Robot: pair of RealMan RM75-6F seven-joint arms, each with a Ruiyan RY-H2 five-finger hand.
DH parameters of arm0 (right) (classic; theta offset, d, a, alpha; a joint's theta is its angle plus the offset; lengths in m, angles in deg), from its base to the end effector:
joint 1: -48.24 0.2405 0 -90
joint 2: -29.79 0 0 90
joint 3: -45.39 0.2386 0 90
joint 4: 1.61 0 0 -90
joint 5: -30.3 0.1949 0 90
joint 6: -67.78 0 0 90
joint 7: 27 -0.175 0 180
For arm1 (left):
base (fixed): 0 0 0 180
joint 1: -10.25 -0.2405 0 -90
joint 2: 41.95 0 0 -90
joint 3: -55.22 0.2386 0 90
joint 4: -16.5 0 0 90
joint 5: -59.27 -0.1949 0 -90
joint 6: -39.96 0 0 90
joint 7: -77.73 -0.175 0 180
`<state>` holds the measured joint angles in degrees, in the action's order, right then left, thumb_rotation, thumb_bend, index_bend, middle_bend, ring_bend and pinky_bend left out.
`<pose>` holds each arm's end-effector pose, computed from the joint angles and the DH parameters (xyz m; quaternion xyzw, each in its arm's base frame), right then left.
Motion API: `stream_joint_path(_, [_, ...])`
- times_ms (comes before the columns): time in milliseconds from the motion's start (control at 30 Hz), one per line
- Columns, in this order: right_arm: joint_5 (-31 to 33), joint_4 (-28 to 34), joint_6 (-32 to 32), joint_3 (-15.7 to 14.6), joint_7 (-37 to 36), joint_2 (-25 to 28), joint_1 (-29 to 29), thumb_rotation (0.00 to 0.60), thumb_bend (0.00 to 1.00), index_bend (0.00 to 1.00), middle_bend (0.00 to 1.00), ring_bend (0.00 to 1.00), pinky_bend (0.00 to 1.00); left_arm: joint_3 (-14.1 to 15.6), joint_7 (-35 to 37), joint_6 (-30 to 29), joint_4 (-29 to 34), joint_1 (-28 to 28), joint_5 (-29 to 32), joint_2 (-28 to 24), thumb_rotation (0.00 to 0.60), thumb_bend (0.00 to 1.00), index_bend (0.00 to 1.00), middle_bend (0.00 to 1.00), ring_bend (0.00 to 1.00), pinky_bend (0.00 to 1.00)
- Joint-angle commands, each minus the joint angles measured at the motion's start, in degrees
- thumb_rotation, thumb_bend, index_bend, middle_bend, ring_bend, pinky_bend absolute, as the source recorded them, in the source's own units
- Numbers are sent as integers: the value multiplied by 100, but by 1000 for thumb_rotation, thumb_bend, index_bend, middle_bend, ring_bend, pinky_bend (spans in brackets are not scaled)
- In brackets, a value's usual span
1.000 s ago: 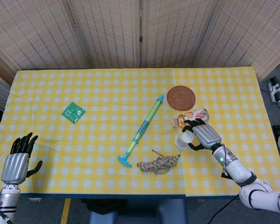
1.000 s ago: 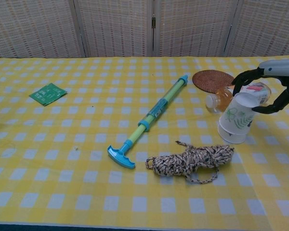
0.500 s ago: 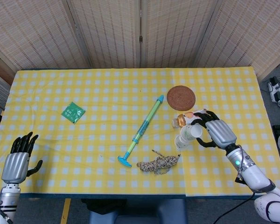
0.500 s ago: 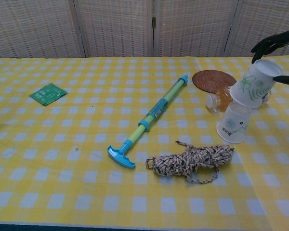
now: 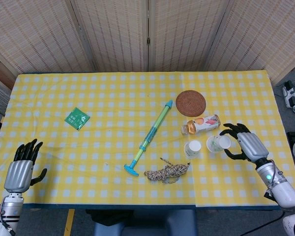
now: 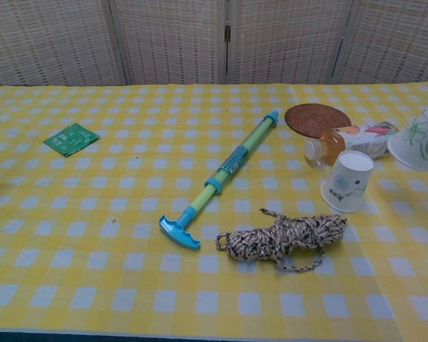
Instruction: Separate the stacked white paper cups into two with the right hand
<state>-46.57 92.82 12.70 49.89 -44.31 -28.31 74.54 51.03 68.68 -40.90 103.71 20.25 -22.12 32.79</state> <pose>-0.2519 -0.3059 0.1299 0.6411 -0.5221 0.3639 0.4289 -0.2831 0.2393 0.1122 -0.6117 -0.3792 -0.3674 0.5891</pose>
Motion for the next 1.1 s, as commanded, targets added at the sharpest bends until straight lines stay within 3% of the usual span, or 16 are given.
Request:
stream_joint_path(33, [-72,-331,98,-66,-133,-283,-7,600,462,386,151,140,27,2,-15,-14,21,-8,1,-18,600,377,53,0,0,0])
stream_joint_path(533, [-76,-1151,655,-35,-377,-988,309,600,462,386,151,132,27,24,12,-48,13,-52,16,-22,600,377,52,0,0,0])
stream_joint_path(1100, [118,-1285,967,-28,-125,-1147,463,600,462,386,149,122,27,35,32,-21,-34,-54,28,14,600,377,52,0,0,0])
